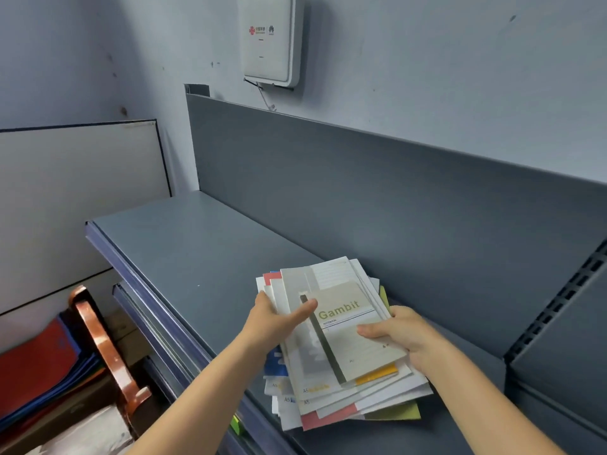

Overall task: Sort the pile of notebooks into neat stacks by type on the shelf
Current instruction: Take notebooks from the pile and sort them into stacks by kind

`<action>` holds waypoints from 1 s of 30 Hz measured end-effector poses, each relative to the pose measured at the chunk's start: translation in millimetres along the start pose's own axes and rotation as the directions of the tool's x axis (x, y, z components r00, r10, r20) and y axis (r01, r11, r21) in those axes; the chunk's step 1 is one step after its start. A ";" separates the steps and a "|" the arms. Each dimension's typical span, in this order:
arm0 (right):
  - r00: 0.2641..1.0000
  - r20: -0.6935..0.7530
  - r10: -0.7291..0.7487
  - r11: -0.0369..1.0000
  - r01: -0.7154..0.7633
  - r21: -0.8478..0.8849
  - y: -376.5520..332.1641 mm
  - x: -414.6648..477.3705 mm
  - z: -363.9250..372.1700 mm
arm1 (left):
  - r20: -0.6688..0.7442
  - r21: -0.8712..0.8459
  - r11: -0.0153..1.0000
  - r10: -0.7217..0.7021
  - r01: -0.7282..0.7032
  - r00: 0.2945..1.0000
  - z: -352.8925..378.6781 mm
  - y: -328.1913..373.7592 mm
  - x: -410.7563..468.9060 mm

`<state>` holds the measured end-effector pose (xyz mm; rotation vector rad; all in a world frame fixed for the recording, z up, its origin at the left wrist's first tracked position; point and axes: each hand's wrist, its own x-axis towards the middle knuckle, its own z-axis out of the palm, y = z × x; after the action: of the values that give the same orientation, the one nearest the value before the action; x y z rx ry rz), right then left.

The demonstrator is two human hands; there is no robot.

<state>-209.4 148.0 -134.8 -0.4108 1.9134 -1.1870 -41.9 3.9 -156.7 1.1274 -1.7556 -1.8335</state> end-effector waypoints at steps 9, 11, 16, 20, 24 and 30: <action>0.929 -0.269 -0.256 0.953 0.288 0.090 25.3 -35.7 -11.9 | 0.080 -0.033 0.998 0.055 -0.052 0.995 15.0 15.1 6.4; 0.876 -0.356 -0.326 0.928 0.368 0.057 29.7 -45.3 -15.5 | 0.074 -0.023 0.988 0.154 -0.153 0.985 24.5 23.9 3.6; 0.701 -0.533 -0.474 0.835 0.550 -0.020 36.9 -70.8 -27.0 | 0.107 -0.020 0.878 0.477 -0.478 0.872 52.2 46.0 -13.5; 0.635 -0.603 -0.483 0.806 0.591 -0.024 51.2 -76.3 -34.8 | 0.196 -0.040 0.837 0.542 -0.546 0.817 65.4 43.2 -18.4; 0.639 -0.595 -0.487 0.798 0.603 -0.005 59.0 -79.5 -38.5 | 0.218 -0.040 0.833 0.546 -0.552 0.809 68.1 40.2 -22.8; 0.692 -0.555 -0.461 0.807 0.588 0.063 68.4 -83.8 -45.2 | 0.362 -0.029 0.874 0.461 -0.485 0.810 69.0 28.1 -8.9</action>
<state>-184.5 262.2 -143.8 -0.5849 2.1269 -2.0710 -95.1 51.6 -133.7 0.3132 -2.0718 -1.7399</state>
